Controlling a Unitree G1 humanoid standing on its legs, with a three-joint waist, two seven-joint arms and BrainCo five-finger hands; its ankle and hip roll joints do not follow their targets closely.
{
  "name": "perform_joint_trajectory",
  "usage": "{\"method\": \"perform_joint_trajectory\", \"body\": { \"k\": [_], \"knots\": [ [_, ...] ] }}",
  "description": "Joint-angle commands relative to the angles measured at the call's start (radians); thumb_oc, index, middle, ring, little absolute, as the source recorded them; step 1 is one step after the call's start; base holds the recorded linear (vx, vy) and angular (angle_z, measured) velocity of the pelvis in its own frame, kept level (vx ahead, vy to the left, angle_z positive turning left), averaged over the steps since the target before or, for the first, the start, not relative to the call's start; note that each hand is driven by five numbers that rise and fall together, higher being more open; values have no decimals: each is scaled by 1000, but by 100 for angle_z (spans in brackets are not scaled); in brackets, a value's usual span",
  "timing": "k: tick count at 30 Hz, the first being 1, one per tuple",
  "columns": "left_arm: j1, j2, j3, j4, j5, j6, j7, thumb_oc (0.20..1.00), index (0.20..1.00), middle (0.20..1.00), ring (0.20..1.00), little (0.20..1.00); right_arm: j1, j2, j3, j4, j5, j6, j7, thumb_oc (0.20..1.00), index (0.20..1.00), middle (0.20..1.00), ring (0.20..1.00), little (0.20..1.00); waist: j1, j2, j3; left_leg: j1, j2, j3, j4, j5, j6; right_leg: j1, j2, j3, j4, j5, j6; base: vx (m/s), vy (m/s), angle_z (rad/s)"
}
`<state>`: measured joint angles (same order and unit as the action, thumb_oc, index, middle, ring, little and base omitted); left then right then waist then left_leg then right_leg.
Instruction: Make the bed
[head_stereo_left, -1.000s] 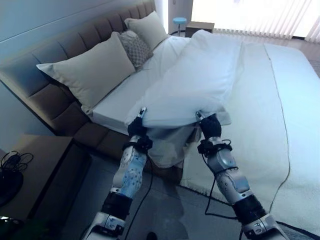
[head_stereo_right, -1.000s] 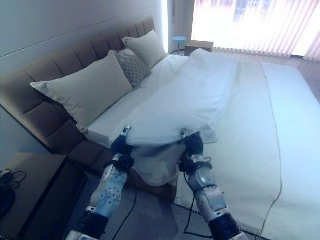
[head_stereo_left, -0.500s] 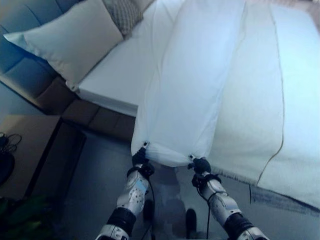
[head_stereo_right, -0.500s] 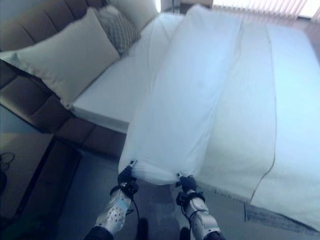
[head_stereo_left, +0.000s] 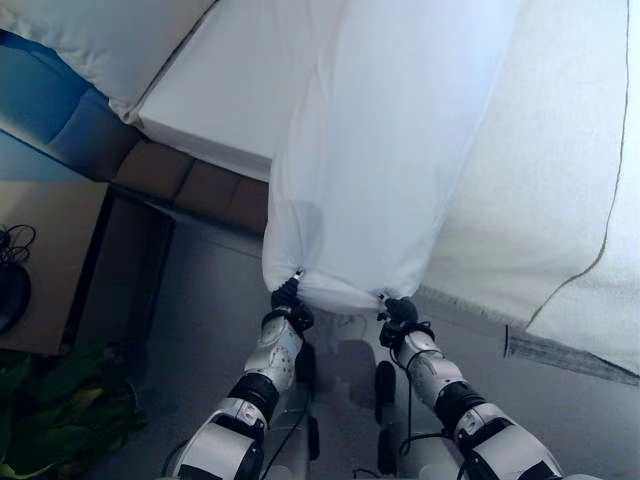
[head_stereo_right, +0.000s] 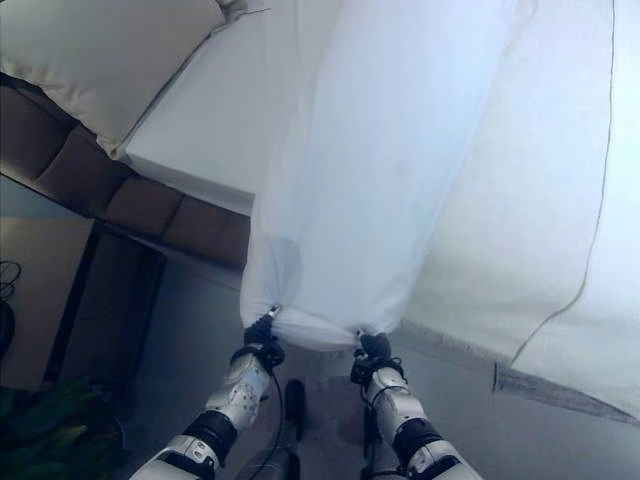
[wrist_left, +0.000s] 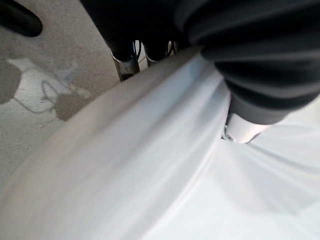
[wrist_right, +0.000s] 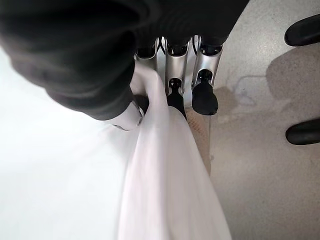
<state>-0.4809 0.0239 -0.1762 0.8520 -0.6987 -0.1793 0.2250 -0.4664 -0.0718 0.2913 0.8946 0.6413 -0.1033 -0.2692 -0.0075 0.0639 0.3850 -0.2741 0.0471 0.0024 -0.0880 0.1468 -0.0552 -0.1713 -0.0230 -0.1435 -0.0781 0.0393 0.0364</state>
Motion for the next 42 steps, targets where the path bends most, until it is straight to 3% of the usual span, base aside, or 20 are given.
{"method": "perform_joint_trajectory", "body": {
  "k": [1, 3, 4, 5, 6, 18, 23, 25, 29, 33, 34, 35, 37, 38, 39, 41, 42],
  "knots": [
    [91, 214, 82, 141, 5, -34, 109, 200, 200, 200, 200, 200, 59, -78, -60, 84, 35, -28, -78, 200, 200, 200, 200, 200, 41, -49, 22, -59, -82, 46, 1, -23, -4, -127, -67, 31, 52, 56, 79, 19, 8, -3],
    [77, 218, 77, 158, 13, -31, 118, 200, 200, 200, 200, 200, 43, -79, -61, 101, 34, -28, -86, 200, 200, 200, 200, 200, 42, -47, 27, -72, -84, 47, 1, -22, -6, -133, -67, 30, 39, 65, 81, 17, 8, -1],
    [68, 221, 74, 177, 22, -23, 115, 322, 322, 322, 322, 322, 31, -82, -58, 118, 29, -24, -81, 200, 200, 200, 200, 200, 42, -48, 30, -77, -85, 48, 1, -21, -7, -136, -66, 29, 33, 68, 83, 36, 23, 2],
    [61, 224, 71, 196, 32, -17, 116, 1000, 1000, 1000, 1000, 1000, 22, -85, -55, 134, 25, -18, -82, 736, 736, 736, 736, 736, 41, -47, 32, -81, -85, 48, 1, -20, -8, -138, -67, 28, 30, 71, 83, 0, 0, 0],
    [60, 224, 71, 197, 32, -17, 115, 1000, 1000, 1000, 1000, 1000, 22, -85, -55, 135, 26, -18, -82, 1000, 1000, 1000, 1000, 1000, 41, -47, 32, -82, -85, 48, 1, -20, -8, -138, -67, 28, 29, 71, 83, 0, 0, 0],
    [84, 240, 84, 333, 173, 53, 100, 1000, 1000, 1000, 1000, 1000, 32, -146, -94, 321, -103, 54, -40, 1000, 1000, 1000, 1000, 1000, 40, -40, 11, -50, -92, 69, 1, -36, -10, -102, -67, 30, 5, 73, 90, 24, 6, 2],
    [189, 222, 124, 374, 224, 87, 55, 1000, 1000, 1000, 1000, 1000, 157, -201, -202, 367, -132, 78, -18, 1000, 1000, 1000, 1000, 1000, 21, -17, -33, 33, -92, 70, 1, -62, -2, -43, -69, 23, 55, 18, 81, 52, -39, 0],
    [241, 219, 147, 397, 257, 104, 30, 1000, 1000, 1000, 1000, 1000, 223, -211, -259, 366, -126, 78, -3, 1000, 1000, 1000, 1000, 1000, 5, -6, -68, 94, -83, 67, 1, -75, 1, -3, -65, 20, 110, -30, 71, 76, -75, 1],
    [275, 225, 163, 395, 260, 106, 10, 1000, 1000, 1000, 1000, 1000, 266, -216, -259, 321, -159, 77, 25, 1000, 1000, 1000, 1000, 1000, -13, -7, -94, 152, -69, 64, 1, -78, -3, 36, -56, 24, 160, -72, 58, 45, -118, 0],
    [312, 235, 162, 264, 217, 91, -35, 1000, 1000, 1000, 1000, 1000, 301, -237, -230, 158, -205, 63, 48, 1000, 1000, 1000, 1000, 1000, -19, -17, -119, 188, -51, 60, 63, -96, -8, 82, -37, 31, 167, -97, 39, 18, -197, -3],
    [326, 240, 143, 125, 186, 76, -67, 1000, 1000, 1000, 1000, 1000, 312, -262, -203, 13, -251, 46, 62, 1000, 1000, 1000, 1000, 1000, -16, -34, -108, 166, -57, 64, 197, -124, -19, 112, -38, 28, 165, -102, 28, -14, -127, -1],
    [326, 240, 143, 125, 186, 76, -67, 1000, 1000, 1000, 1000, 1000, 312, -262, -203, 13, -251, 46, 62, 1000, 1000, 1000, 1000, 1000, -16, -34, -110, 163, -56, 63, 197, -123, -19, 109, -38, 27, 164, -101, 28, -17, -177, 2],
    [322, 244, 114, 8, 163, 59, -97, 1000, 1000, 1000, 1000, 1000, 293, -301, -168, -115, -282, 26, 89, 1000, 1000, 1000, 1000, 1000, -4, -46, -95, 110, -75, 40, 313, -122, -27, 125, -45, 25, 171, -107, 17, 2, -78, 5],
    [308, 247, 100, -11, 161, 56, -105, 1000, 1000, 1000, 1000, 1000, 274, -313, -160, -123, -290, 22, 90, 1000, 1000, 1000, 1000, 1000, 1, -49, -92, 79, -80, 28, 325, -122, -26, 131, -50, 24, 170, -112, 17, 111, -53, 10],
    [265, 260, 74, -69, 140, 49, -112, 1000, 1000, 1000, 1000, 1000, 212, -332, -123, -180, -299, 22, 99, 1000, 1000, 1000, 1000, 1000, 12, -49, -102, 18, -81, 34, 256, -108, -16, 146, -43, 32, 162, -119, 24, 160, -33, 12],
    [220, 281, 45, -116, 115, 40, -113, 1000, 1000, 1000, 1000, 1000, 150, -344, -95, -202, -274, 23, 106, 1000, 1000, 1000, 1000, 1000, 31, -43, -115, -36, -74, 36, 195, -44, -18, 159, -27, 45, 154, -128, 27, 183, 10, 18],
    [220, 281, 45, -115, 115, 40, -113, 1000, 1000, 1000, 1000, 1000, 149, -344, -95, -202, -274, 23, 106, 1000, 1000, 1000, 1000, 1000, 31, -42, -117, -39, -73, 35, 193, -42, -18, 156, -26, 45, 153, -126, 27, 252, 75, 3]
  ]
}}
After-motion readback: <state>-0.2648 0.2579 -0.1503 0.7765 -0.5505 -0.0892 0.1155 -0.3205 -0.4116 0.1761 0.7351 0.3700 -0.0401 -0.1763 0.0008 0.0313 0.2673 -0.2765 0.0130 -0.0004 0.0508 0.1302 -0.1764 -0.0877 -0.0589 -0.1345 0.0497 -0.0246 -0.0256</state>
